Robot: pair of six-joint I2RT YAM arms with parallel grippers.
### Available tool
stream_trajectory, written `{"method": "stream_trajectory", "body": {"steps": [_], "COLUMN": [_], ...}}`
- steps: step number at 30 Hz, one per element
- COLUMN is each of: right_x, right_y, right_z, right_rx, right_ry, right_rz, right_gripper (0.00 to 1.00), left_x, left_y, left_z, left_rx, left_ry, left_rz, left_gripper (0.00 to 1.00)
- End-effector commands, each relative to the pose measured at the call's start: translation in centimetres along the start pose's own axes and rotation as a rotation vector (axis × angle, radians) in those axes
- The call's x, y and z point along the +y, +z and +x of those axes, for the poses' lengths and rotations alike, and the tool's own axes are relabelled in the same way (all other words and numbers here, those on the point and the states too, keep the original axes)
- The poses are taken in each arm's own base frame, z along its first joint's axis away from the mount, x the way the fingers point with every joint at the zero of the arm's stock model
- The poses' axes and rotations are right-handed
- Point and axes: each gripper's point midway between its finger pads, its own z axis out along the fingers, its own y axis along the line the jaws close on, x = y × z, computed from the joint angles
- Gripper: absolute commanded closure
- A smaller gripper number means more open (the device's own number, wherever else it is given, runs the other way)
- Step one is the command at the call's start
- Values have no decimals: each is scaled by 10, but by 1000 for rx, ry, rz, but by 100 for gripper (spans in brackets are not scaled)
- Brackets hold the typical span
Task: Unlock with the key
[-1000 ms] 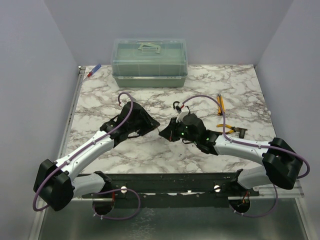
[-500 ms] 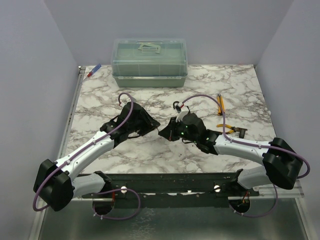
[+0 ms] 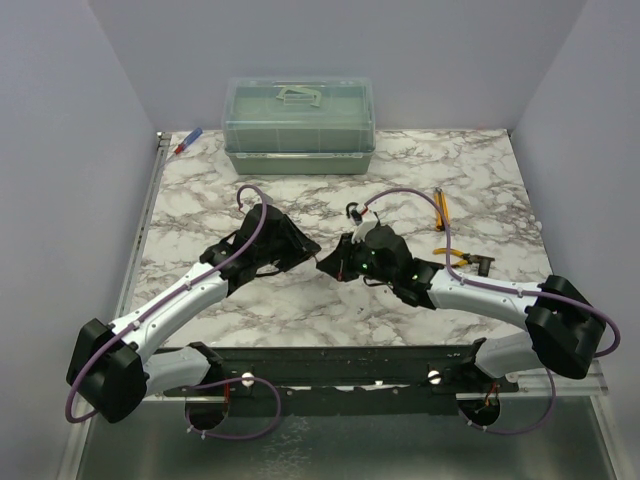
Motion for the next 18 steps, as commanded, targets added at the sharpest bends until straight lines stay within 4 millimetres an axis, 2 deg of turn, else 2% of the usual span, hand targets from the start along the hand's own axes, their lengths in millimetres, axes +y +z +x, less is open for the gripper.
{"method": "stream_trajectory", "body": {"steps": [1, 18], "right_x": [11, 14], "right_y": [1, 5], "right_z": [-15, -22], "right_rx": [-36, -28], "right_ry": [-25, 4], "right_rz": [-23, 2], "right_gripper": [100, 100], "left_x": [-13, -17], "left_y": [-8, -9], "left_z": [1, 2], "left_rx": [-2, -19], "left_ry": [23, 61], "left_rz": [65, 102], "left_gripper": [100, 100]}}
